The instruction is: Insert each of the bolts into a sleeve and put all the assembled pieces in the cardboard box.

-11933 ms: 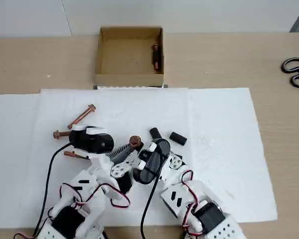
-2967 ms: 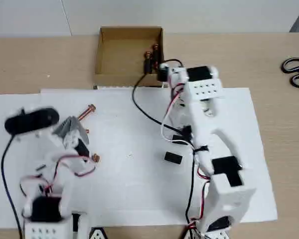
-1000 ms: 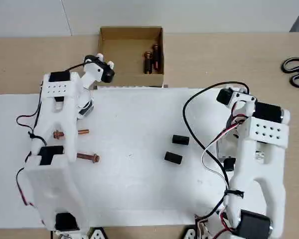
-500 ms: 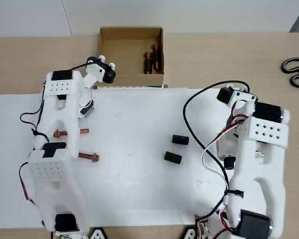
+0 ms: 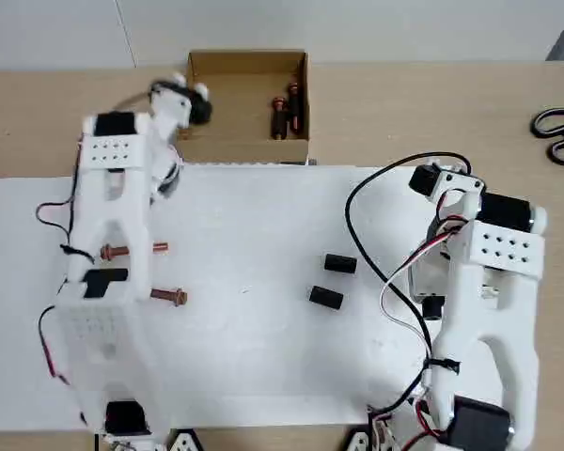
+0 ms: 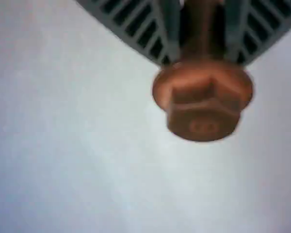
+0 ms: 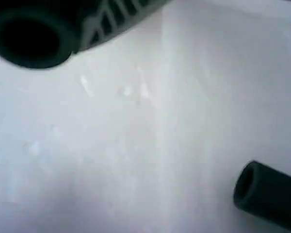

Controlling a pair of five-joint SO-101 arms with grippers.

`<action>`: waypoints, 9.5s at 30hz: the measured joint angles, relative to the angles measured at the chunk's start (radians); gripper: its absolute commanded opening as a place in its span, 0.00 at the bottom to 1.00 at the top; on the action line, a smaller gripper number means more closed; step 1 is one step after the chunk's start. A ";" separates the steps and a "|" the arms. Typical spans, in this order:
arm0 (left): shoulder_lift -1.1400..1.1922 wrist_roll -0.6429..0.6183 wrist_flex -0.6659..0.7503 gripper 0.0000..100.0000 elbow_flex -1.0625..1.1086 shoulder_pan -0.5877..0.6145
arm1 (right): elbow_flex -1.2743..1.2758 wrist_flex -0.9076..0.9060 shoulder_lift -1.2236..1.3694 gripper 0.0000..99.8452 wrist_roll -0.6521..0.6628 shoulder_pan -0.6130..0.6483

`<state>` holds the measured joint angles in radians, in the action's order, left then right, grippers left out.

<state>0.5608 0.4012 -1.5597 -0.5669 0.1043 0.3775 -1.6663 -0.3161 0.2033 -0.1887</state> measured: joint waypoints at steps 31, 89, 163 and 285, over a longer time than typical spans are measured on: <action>-0.896 -0.577 -0.175 0.01 0.173 -0.385 | -0.265 -0.035 -0.302 0.00 -0.195 0.589; -2.357 -0.985 1.073 0.01 2.203 -0.621 | 1.289 1.013 -1.479 0.00 -0.043 0.856; -2.361 -0.971 0.957 0.01 2.243 -0.723 | 1.160 0.879 -1.478 0.00 -0.060 0.878; -2.361 -0.750 0.601 0.01 2.094 -0.155 | -1.326 0.822 1.235 0.29 -0.173 0.512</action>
<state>-1.8006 -0.3491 -0.9582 1.5275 -0.0506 -0.9482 -0.8439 0.9191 0.0299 0.3237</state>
